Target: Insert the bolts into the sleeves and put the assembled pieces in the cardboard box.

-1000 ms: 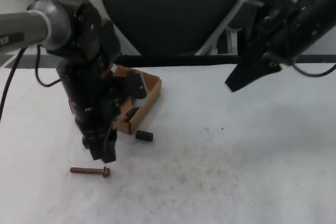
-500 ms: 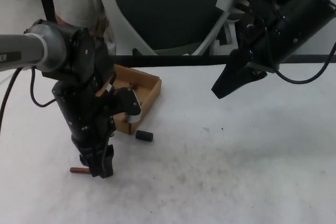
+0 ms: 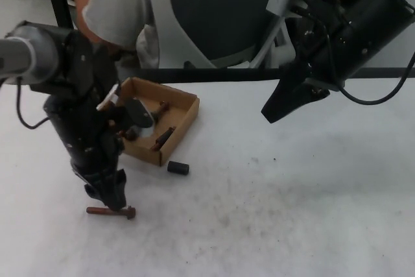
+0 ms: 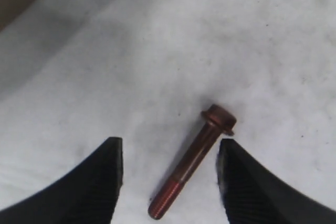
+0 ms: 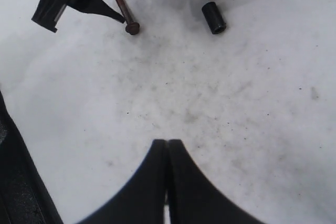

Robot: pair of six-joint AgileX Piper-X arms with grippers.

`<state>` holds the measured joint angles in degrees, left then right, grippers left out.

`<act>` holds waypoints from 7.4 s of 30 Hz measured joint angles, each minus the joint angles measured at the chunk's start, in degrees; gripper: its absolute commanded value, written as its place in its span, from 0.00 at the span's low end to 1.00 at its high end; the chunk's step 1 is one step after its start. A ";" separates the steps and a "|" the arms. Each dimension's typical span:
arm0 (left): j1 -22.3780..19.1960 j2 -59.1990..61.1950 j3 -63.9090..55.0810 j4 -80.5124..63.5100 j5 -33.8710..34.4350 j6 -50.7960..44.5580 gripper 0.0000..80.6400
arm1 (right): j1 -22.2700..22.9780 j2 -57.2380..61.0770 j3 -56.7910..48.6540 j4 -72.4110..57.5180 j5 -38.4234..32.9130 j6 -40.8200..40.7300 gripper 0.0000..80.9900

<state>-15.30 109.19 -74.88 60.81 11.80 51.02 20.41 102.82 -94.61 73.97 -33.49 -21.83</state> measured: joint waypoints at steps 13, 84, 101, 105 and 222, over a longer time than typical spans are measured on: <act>-0.79 0.00 2.68 -0.06 2.20 4.40 0.59 | 0.00 0.00 0.00 0.00 0.00 0.00 0.00; 5.93 -56.87 56.72 -64.22 23.83 -57.73 0.01 | 9.75 6.92 4.31 -5.55 27.70 17.56 0.00; 5.93 -54.38 56.74 -78.30 23.84 -70.32 0.01 | 9.61 14.92 4.31 -4.36 27.92 44.22 0.91; 5.93 -54.38 56.74 -78.45 23.84 -70.32 0.01 | 9.49 15.41 4.31 -4.36 28.72 46.93 0.91; 1.34 -54.38 56.74 -80.28 25.54 -70.32 0.01 | 9.57 13.32 15.55 -5.57 37.75 14.81 0.92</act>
<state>-13.96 54.81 -18.14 -19.48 37.34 -19.30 29.98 116.14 -79.06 68.40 4.26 -7.02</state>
